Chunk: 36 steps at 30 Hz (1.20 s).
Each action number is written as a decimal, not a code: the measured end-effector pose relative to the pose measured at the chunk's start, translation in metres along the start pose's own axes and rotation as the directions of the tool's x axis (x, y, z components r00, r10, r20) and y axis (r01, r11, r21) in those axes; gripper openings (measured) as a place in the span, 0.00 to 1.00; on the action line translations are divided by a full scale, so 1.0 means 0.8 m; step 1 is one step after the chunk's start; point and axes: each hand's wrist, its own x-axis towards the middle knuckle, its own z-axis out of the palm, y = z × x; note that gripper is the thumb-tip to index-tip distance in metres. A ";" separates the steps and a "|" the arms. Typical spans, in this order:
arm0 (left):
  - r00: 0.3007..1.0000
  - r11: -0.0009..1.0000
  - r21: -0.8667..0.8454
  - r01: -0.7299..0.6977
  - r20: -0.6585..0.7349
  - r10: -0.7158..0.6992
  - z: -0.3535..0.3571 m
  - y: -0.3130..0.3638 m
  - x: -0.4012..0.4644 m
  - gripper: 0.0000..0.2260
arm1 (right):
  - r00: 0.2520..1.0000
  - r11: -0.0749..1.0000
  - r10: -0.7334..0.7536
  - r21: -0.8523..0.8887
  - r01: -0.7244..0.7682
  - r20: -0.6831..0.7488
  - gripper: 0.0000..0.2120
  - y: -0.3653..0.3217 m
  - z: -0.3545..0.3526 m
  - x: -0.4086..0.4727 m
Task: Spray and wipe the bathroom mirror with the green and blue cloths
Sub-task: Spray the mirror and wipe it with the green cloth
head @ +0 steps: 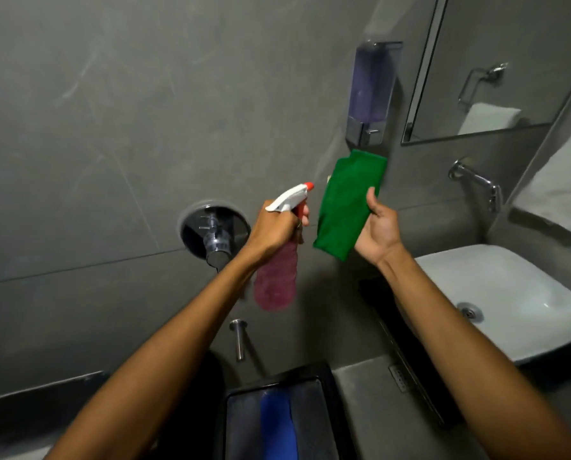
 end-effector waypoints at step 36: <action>0.934 0.935 -0.049 0.352 0.078 -0.348 0.005 -0.154 -0.109 0.33 | 0.989 0.991 0.122 -0.052 -0.127 -0.088 0.28 0.029 -0.031 -0.029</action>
